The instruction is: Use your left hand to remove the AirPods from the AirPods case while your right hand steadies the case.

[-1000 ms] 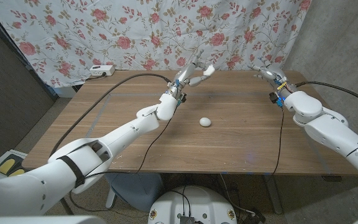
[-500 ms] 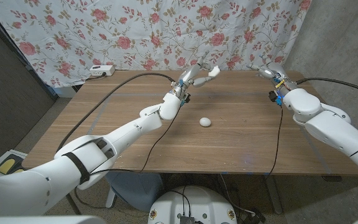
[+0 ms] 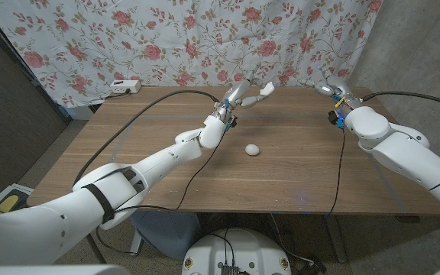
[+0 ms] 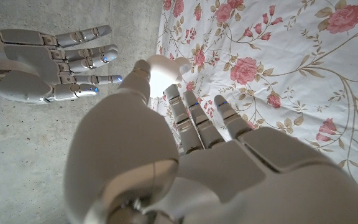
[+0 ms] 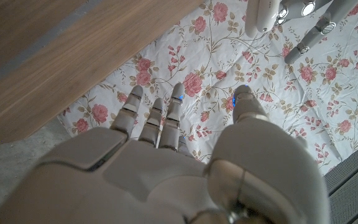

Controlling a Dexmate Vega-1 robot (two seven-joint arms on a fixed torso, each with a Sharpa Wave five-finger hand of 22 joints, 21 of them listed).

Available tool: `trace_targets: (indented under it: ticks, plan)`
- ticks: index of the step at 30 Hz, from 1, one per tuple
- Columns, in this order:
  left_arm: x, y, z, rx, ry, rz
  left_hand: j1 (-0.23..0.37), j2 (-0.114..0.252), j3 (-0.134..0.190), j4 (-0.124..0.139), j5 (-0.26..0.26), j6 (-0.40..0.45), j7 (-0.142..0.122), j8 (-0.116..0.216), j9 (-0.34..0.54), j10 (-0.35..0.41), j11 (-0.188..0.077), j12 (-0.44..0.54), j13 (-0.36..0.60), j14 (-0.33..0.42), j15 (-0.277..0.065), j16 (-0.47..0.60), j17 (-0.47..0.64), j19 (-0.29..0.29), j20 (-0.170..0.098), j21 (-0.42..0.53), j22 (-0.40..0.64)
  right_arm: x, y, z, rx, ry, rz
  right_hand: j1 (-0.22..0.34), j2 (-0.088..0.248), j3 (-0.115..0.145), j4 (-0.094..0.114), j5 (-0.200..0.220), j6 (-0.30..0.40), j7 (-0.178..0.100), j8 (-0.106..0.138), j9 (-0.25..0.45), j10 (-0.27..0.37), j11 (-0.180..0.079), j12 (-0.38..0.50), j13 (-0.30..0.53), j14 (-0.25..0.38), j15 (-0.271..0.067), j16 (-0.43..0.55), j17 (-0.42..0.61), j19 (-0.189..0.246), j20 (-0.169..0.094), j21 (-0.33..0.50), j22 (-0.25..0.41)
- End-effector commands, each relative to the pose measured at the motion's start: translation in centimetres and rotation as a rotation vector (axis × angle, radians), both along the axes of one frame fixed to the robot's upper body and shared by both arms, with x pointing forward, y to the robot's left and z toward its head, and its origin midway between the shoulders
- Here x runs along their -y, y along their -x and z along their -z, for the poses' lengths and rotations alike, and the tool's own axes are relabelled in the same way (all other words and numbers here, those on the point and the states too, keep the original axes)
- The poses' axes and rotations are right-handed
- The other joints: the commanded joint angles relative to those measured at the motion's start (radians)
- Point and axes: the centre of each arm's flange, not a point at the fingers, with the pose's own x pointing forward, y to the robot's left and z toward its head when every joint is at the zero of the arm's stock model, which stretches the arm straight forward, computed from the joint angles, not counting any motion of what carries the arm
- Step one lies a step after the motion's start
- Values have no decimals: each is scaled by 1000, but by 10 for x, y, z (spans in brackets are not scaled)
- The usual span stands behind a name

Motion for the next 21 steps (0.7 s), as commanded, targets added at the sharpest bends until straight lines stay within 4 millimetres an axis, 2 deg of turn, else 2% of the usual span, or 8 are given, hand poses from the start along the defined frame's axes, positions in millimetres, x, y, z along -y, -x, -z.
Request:
trace_targets:
  ticks: [1, 3, 7, 15, 21]
  plan:
    - [12, -4, 1, 6, -13, 0, 3, 9, 0, 5, 3, 5, -2, 10, 1, 102, -106, 38, 201, 33, -43, 0, 4, 4, 8, 5, 2, -7, 6, 0, -3, 51, 93, 20, -9, 4, 1, 4, -110, 31, -12, 5, 33, 0, 15, 8, 35, -1, 16, 6, 16, 3, 0, 2]
    - [17, -4, 0, 6, -22, 8, 4, 8, 0, 5, 3, 5, -3, 10, 1, 102, -106, 38, 200, 33, -43, 0, 4, 5, 8, 5, 2, -10, 7, -1, -9, 52, 70, 25, -10, 5, 0, 5, -118, 39, -13, 5, 39, 3, 18, 10, 39, 0, 18, 6, 18, 3, -1, 2]
    - [24, -2, -2, 18, -17, 26, 3, 9, 0, 6, 3, 8, -3, 11, 1, 102, -107, 39, 199, 33, -42, -2, 5, 4, 10, 5, 2, -15, 8, -1, -1, 51, 59, 37, -10, 8, -2, 6, -125, 32, -12, 5, 30, 6, 13, 13, 39, -3, 18, 7, 21, 3, -2, 2]
    - [25, -1, -2, 28, -13, 38, 3, 9, 1, 7, 3, 3, -6, 9, 1, 101, -106, 41, 199, 33, -42, -5, 4, 5, 9, 5, 2, -19, 8, -1, -7, 46, 45, 54, -10, 13, -4, 8, -136, 35, -11, 5, 2, 15, 0, 16, 24, 10, 14, 8, 22, 4, -5, 2]
    - [25, 3, -3, 53, 0, 50, 3, 10, 2, 7, 3, 0, -8, 8, 1, 99, -106, 42, 199, 33, -42, -7, 5, 6, 9, 5, 2, -19, 7, 0, -26, 42, 43, 69, -9, 18, -6, 10, -137, 39, -8, 5, 3, 18, -1, 17, 24, 12, 14, 8, 21, 5, -7, 2]
